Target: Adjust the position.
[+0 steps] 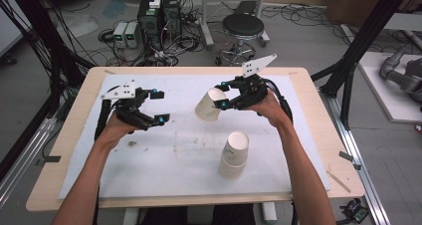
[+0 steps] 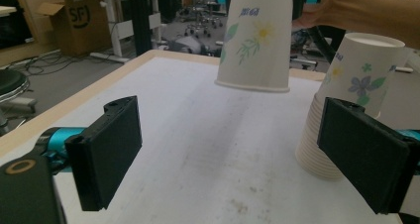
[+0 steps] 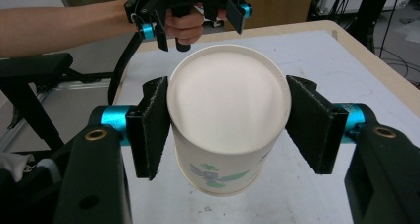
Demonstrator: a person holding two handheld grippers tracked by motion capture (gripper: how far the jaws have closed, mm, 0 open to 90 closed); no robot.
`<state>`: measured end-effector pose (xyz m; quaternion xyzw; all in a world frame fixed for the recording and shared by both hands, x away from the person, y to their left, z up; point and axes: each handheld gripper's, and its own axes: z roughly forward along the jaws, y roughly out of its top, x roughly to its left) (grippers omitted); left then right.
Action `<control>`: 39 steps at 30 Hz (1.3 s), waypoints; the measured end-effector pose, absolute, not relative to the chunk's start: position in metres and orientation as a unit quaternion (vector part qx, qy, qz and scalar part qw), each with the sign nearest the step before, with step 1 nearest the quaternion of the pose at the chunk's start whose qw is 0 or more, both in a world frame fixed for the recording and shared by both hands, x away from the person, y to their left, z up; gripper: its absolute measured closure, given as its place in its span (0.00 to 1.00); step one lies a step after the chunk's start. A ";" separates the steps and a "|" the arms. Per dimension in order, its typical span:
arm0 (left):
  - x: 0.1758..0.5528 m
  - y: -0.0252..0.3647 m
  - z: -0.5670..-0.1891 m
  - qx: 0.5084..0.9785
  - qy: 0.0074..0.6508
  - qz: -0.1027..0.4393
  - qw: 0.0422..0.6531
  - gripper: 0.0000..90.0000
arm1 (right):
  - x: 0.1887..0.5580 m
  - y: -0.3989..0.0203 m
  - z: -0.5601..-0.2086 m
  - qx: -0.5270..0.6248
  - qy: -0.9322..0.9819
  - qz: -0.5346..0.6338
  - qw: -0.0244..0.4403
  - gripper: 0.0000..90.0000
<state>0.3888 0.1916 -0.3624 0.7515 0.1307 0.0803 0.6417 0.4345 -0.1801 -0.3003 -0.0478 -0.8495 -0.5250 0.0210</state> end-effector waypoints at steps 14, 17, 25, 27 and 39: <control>0.407 0.129 -0.356 0.761 0.082 0.034 0.642 0.11 | 0.435 -0.178 -0.302 -0.039 -0.846 -0.531 0.033 0.42; 0.409 0.116 -0.359 0.764 0.076 0.022 0.640 0.11 | 0.436 -0.178 -0.302 -0.036 -0.845 -0.533 0.033 0.42; 0.415 0.096 -0.360 0.769 0.063 0.010 0.637 0.11 | 0.435 -0.178 -0.302 -0.035 -0.844 -0.534 0.038 0.42; 0.415 0.092 -0.359 0.767 0.058 0.008 0.640 0.11 | 0.435 -0.177 -0.302 -0.033 -0.843 -0.535 0.039 0.42; 0.417 0.086 -0.364 0.777 0.056 0.005 0.627 0.14 | 0.435 -0.172 -0.303 -0.024 -0.836 -0.546 0.044 0.42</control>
